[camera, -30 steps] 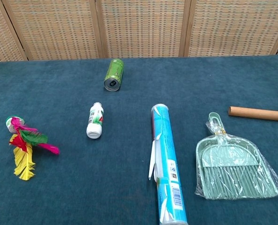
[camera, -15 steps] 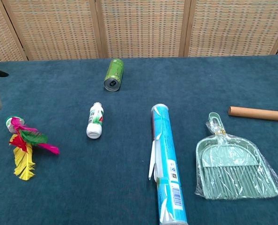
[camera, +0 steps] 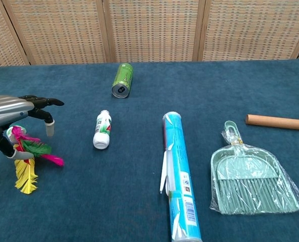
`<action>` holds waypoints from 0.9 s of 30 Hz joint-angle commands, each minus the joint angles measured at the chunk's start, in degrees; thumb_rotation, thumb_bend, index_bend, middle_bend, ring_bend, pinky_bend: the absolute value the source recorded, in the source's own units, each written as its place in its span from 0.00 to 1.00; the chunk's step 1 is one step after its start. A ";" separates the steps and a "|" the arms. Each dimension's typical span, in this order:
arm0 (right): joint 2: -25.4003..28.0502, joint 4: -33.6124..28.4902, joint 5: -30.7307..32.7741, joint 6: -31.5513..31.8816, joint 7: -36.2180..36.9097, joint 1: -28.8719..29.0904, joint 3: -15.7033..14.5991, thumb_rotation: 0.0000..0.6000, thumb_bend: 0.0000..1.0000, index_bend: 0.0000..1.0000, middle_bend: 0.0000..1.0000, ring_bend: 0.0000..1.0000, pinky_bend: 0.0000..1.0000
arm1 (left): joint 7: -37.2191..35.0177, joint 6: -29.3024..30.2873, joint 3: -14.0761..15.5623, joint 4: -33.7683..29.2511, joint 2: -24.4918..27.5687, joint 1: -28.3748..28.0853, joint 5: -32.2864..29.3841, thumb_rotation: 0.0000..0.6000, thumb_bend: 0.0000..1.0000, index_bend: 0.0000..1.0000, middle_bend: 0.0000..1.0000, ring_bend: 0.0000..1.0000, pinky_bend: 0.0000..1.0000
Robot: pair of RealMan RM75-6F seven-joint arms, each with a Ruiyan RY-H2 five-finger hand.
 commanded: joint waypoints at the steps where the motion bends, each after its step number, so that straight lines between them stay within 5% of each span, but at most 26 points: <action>1: -0.03 -0.04 -0.05 -0.06 -0.13 0.05 -0.04 1.00 0.00 0.00 0.00 0.00 0.00 | 1.01 -0.46 0.34 -1.01 0.13 -0.55 -0.64 1.00 0.24 0.43 0.00 0.00 0.00; 18: -0.05 -0.20 -0.24 0.61 0.08 -0.20 -0.02 1.00 0.00 0.00 0.00 0.00 0.00 | 5.90 -2.42 0.94 -3.49 0.26 -2.76 -5.02 1.00 0.32 0.49 0.00 0.00 0.00; 27: 0.09 -0.16 -0.17 0.52 0.51 -0.19 -0.01 1.00 0.00 0.00 0.00 0.00 0.00 | 8.21 -2.21 1.36 -3.88 -0.45 -3.66 -6.96 1.00 0.37 0.65 0.00 0.00 0.00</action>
